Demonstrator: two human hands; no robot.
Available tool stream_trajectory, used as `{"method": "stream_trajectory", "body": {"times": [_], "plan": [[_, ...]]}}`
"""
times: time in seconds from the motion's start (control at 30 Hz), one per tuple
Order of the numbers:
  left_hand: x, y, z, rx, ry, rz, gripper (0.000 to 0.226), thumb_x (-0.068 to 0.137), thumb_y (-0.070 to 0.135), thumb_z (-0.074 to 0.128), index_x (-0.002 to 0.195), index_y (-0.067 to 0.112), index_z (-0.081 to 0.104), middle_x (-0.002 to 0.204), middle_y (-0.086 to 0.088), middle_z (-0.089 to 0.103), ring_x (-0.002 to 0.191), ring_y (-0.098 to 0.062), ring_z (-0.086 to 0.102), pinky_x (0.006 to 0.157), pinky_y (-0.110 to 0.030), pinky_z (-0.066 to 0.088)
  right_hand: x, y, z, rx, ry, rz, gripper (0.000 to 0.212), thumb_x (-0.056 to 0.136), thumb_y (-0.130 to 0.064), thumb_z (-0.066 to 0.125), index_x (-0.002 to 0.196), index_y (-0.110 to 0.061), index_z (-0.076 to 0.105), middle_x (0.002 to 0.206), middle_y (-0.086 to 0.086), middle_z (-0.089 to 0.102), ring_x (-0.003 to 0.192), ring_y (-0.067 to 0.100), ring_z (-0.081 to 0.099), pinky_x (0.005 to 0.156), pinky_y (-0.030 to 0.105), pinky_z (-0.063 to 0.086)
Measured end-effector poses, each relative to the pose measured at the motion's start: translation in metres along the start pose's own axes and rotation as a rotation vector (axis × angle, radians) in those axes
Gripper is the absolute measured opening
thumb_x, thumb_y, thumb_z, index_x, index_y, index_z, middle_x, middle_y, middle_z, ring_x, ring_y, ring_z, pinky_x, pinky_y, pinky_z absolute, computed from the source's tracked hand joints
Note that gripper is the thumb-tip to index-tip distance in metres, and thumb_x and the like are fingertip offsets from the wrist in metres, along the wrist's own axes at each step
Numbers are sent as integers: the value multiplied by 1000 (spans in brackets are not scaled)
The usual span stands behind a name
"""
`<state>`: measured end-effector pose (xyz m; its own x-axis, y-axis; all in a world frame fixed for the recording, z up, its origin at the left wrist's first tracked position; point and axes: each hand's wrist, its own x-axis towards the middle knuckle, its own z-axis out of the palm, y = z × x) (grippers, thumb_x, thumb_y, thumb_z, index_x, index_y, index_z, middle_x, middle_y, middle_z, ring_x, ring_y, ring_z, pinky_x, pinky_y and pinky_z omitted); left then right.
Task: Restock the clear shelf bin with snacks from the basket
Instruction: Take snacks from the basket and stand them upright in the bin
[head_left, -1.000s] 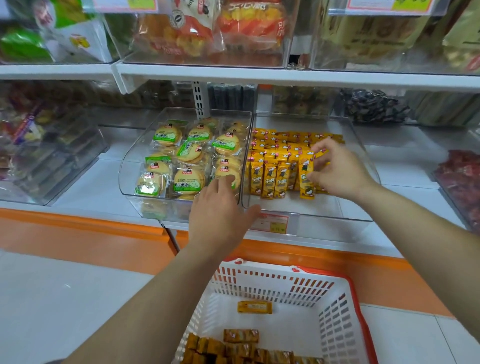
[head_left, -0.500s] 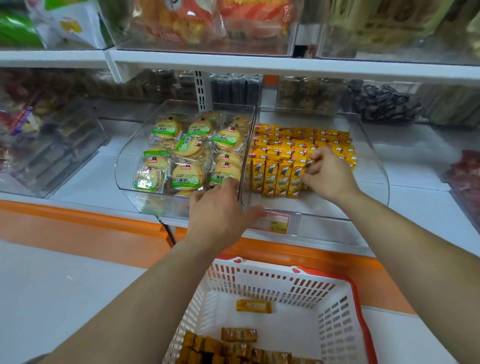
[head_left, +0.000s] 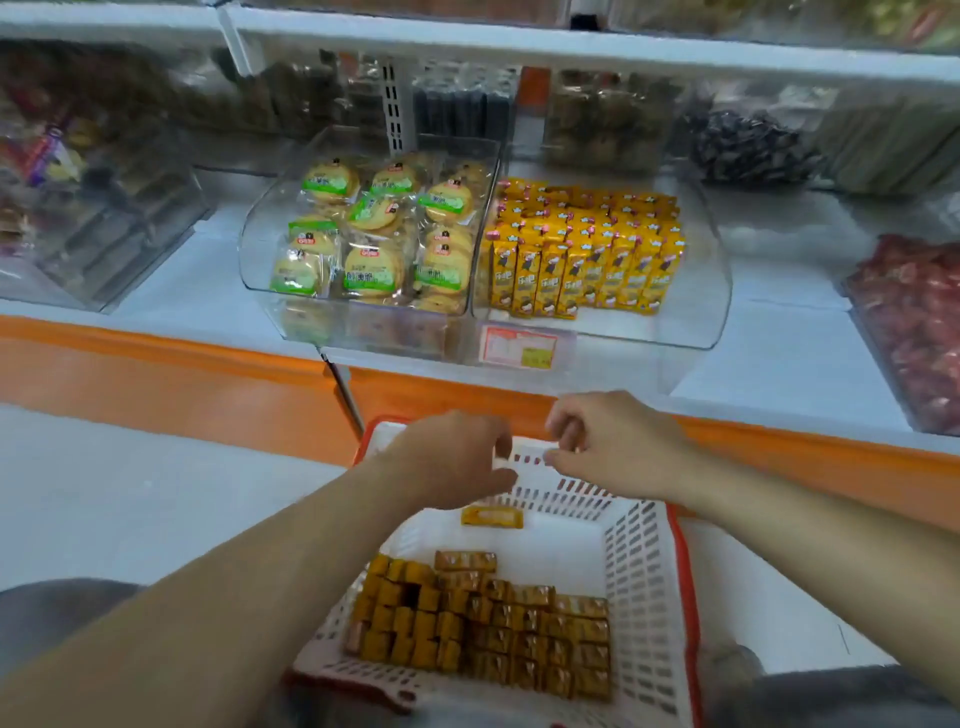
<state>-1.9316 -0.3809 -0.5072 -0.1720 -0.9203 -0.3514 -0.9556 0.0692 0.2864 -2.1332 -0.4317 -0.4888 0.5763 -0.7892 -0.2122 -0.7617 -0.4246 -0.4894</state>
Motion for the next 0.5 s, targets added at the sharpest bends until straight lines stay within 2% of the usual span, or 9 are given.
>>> {"method": "stream_trajectory", "body": {"times": [0.1,0.13,0.2,0.27,0.33,0.4,0.43,0.5], "plan": [[8,-20,48,129,-225,-104,42,100,45,58,133,20,58,137,-8,61,124,-28,58,100,-40,49,14,21,56,-69,-234,38,14,87,-31,71,93,-31,58,88,-12,63,86,13,64,76,31,51],[11,-27,66,136,-265,-140,44,101,44,56,136,18,56,139,-9,59,125,-29,57,101,-42,48,21,31,75,-59,-279,54,13,89,-28,70,94,-28,58,90,-9,63,91,16,64,82,32,51],[18,-39,103,58,-326,-193,46,102,43,56,139,16,53,139,-9,58,123,-29,58,99,-41,49,37,50,113,-5,-328,109,11,91,-26,68,98,-22,61,95,-6,61,96,18,62,82,33,50],[27,-50,139,-24,-358,-229,48,100,43,57,141,18,50,139,-9,58,121,-29,58,96,-40,50,53,71,149,61,-338,167,14,92,-27,67,103,-18,64,100,-4,61,95,18,61,80,33,49],[35,-59,168,-58,-354,-263,50,99,42,57,142,19,48,140,-9,56,125,-29,56,98,-41,49,64,88,183,107,-312,223,11,93,-29,67,101,-23,62,106,-2,62,93,18,60,81,36,51],[47,-71,193,-95,-343,-306,52,97,42,59,143,21,48,142,-8,55,127,-30,55,101,-43,50,75,106,218,102,-276,263,10,92,-29,66,98,-29,58,111,1,62,92,17,58,77,33,48],[54,-76,203,-112,-336,-324,54,96,43,61,144,22,47,144,-7,55,128,-29,54,102,-44,50,80,114,234,79,-259,260,13,91,-29,65,103,-29,60,118,3,61,97,18,57,79,33,47],[67,-88,223,-157,-341,-340,60,94,45,65,147,25,46,147,-4,53,131,-28,53,105,-45,49,87,128,265,42,-217,240,39,91,-30,63,130,-26,57,138,4,53,124,24,49,98,39,44]]}}
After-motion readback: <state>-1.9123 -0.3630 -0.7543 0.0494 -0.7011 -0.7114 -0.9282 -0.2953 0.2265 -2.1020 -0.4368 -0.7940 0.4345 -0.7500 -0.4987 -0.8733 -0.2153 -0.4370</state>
